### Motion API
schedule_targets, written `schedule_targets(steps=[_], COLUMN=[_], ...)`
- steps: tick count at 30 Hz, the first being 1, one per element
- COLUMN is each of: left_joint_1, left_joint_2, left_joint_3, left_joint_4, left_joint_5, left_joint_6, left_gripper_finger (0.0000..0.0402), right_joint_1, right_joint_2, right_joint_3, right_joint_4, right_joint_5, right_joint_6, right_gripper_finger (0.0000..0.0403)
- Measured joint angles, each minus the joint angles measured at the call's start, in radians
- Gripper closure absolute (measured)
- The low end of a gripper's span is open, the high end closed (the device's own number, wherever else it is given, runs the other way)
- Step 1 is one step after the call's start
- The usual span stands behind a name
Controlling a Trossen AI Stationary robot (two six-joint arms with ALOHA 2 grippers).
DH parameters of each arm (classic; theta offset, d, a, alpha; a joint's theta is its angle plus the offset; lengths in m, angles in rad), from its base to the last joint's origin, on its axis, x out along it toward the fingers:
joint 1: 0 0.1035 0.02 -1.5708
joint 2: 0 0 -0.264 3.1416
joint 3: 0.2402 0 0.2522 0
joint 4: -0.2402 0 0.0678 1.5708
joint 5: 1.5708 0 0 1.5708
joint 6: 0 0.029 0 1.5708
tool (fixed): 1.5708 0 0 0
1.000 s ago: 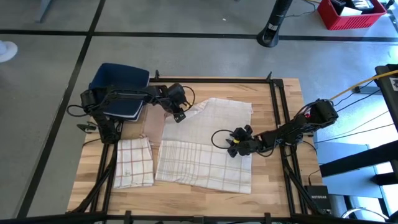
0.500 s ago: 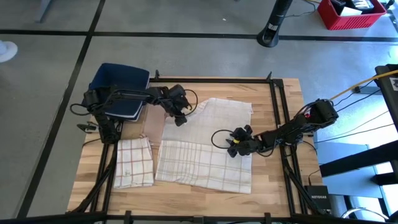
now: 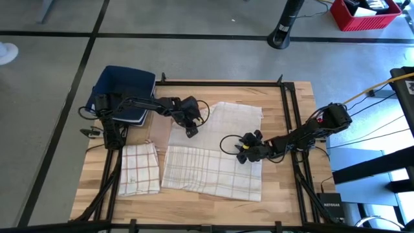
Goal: Fold towel
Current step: Fold the right checkered white towel
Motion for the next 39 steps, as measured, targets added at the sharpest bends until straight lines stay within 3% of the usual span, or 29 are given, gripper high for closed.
schedule_targets(steps=[4, 11, 16, 18, 27, 34, 37, 39], left_joint_1=[0.001, 0.009, 0.059, 0.091, 0.217, 0.221, 0.182, 0.14], left_joint_2=[-0.001, -0.083, -0.166, -0.18, -0.127, -0.1, -0.148, -0.202], left_joint_3=[0.0, 0.102, 0.177, 0.177, 0.141, 0.155, 0.203, 0.215], left_joint_4=[-0.005, -0.177, -0.264, -0.251, -0.234, -0.23, -0.347, -0.413], left_joint_5=[-0.058, -0.283, -0.584, -0.639, -0.643, -0.639, -0.564, -0.433], left_joint_6=[0.004, 0.097, 0.243, 0.301, 0.348, 0.374, 0.328, 0.31], left_gripper_finger=[0.0387, 0.0397, 0.0398, 0.0398, 0.0358, 0.0268, 0.0238, 0.0228], right_joint_1=[0.0, 0.0, 0.0, 0.0, 0.0, 0.0, 0.0, 0.0], right_joint_2=[0.0, 0.0, 0.0, 0.0, 0.0, 0.0, -0.023, -0.056], right_joint_3=[0.0, 0.0, 0.0, 0.0, 0.0, 0.0, 0.009, 0.031], right_joint_4=[0.0, 0.0, -0.001, 0.0, 0.006, 0.005, -0.03, -0.083], right_joint_5=[0.0, 0.0, -0.001, 0.0, -0.004, -0.004, -0.035, -0.081], right_joint_6=[0.0, 0.0, 0.0, 0.0, 0.001, -0.005, -0.06, -0.106], right_gripper_finger=[0.0221, 0.0221, 0.0221, 0.0221, 0.0221, 0.0221, 0.0221, 0.0221])
